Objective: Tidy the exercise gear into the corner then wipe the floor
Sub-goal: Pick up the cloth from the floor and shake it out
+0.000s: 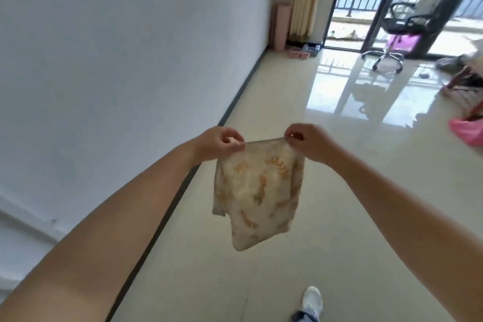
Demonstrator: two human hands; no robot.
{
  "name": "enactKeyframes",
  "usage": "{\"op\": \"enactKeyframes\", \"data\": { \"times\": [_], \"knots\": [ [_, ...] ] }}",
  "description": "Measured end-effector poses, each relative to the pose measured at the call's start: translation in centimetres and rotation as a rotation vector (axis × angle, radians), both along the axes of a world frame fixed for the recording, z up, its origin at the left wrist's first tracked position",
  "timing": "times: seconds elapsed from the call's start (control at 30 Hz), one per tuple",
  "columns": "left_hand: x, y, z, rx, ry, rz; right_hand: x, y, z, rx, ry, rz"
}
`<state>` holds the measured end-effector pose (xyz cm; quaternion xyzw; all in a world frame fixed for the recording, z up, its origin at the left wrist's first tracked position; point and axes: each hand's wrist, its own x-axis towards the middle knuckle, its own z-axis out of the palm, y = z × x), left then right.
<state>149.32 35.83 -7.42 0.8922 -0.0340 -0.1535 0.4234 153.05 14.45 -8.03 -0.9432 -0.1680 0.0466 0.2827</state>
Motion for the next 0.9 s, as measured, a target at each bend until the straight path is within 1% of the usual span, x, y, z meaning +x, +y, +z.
{"op": "enactKeyframes", "data": {
  "times": [0.13, 0.27, 0.33, 0.43, 0.57, 0.73, 0.9],
  "knots": [
    [8.3, -7.5, 3.4, -0.084, -0.124, -0.002, 6.3, -7.7, 3.4, 0.017, -0.062, -0.039],
    [16.7, -14.9, 7.3, -0.186, -0.192, 0.057, 13.9, -14.1, 7.3, 0.014, -0.146, -0.06],
    [20.9, -18.3, 8.8, -0.19, -0.24, 0.092, 17.7, -16.8, 9.1, 0.029, -0.192, -0.081],
    [27.0, -22.6, 10.8, -0.134, -0.346, 0.13, 23.1, -20.5, 11.1, 0.046, -0.253, -0.129],
    [35.2, -27.2, 13.0, -0.018, -0.44, 0.066, 30.3, -24.6, 12.7, 0.044, -0.326, -0.199],
    [46.6, -31.7, 14.8, 0.092, -0.567, 0.082, 41.2, -28.6, 14.6, 0.049, -0.372, -0.261],
    [59.1, -35.0, 16.4, 0.101, -0.643, 0.073, 53.6, -31.3, 16.9, 0.056, -0.437, -0.273]
  ]
}}
